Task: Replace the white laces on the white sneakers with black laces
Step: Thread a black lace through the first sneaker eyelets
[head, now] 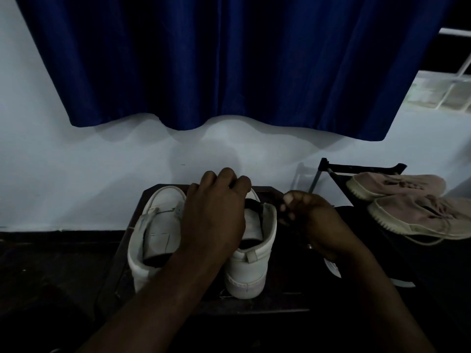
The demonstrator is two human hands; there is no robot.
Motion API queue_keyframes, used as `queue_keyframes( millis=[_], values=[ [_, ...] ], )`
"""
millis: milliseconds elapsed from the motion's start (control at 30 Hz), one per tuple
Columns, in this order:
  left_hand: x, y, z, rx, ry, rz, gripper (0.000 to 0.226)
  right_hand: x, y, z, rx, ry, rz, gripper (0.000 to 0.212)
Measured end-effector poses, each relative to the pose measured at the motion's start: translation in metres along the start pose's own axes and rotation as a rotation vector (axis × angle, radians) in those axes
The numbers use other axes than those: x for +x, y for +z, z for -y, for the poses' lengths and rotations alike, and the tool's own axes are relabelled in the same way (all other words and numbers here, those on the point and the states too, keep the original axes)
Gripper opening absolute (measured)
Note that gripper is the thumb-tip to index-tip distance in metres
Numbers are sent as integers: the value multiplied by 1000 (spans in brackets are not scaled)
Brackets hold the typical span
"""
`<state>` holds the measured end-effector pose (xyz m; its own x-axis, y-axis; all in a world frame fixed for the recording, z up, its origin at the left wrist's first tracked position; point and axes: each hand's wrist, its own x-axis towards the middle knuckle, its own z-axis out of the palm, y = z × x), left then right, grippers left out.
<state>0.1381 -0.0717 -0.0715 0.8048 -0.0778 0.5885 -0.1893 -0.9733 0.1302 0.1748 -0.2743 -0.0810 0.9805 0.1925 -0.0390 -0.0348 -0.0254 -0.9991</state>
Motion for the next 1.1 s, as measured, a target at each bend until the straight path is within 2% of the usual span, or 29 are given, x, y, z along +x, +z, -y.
queue_keyframes(
  millis=[100, 167, 233, 300, 333, 367, 433, 467, 500, 600, 633, 700, 767, 900, 967, 1033, 1100],
  values=[
    [0, 0, -1, -2, 0, -2, 40, 7, -4, 4, 685, 22, -44, 12],
    [1, 0, -1, -6, 1, -10, 41, 10, -10, 6, 1063, -23, -66, 19],
    [1, 1, 0, -9, -2, -9, 41, 12, -15, 3, 1282, -119, -82, 19],
    [0, 3, 1, -14, -2, 6, 38, 15, -19, -4, 1315, -160, -102, 46],
    [0, 4, 1, -14, -6, 17, 36, 17, -20, -5, 1306, -166, -107, 48],
    [0, 4, 1, -13, -9, 29, 32, 17, -19, -5, 1280, -169, -101, 41],
    [0, 5, 2, -15, -16, 50, 20, 19, -17, -1, 1146, -184, -137, 10],
    [0, 5, 2, -18, -11, 52, 12, 19, -16, 1, 1004, -198, -192, 14],
    [0, 6, 3, -24, 1, 51, 6, 19, -15, 3, 795, -216, -269, 25],
    [1, 7, 3, -86, 20, 93, 29, 15, -11, 1, 8, -324, -414, 35],
    [1, 7, 3, -108, 22, 110, 36, 14, -9, -2, -233, -353, -377, 32],
    [0, 5, 3, -134, 22, 143, 40, 12, -7, -7, -616, -337, -186, 21],
    [2, 5, 4, -134, 22, 165, 35, 8, -3, -6, -814, -339, -32, 18],
    [2, 3, 4, -95, -17, 167, 10, 0, -1, 6, -825, -273, -9, 25],
    [1, 1, 2, -85, -48, 149, 5, -2, -1, 7, -803, -198, 19, 25],
    [0, 0, 0, -74, -66, 134, 6, -5, 3, 9, -598, -93, 28, 26],
    [0, -1, -1, -68, -77, 136, 9, -5, 8, 9, -172, 20, 16, 22]
  ],
)
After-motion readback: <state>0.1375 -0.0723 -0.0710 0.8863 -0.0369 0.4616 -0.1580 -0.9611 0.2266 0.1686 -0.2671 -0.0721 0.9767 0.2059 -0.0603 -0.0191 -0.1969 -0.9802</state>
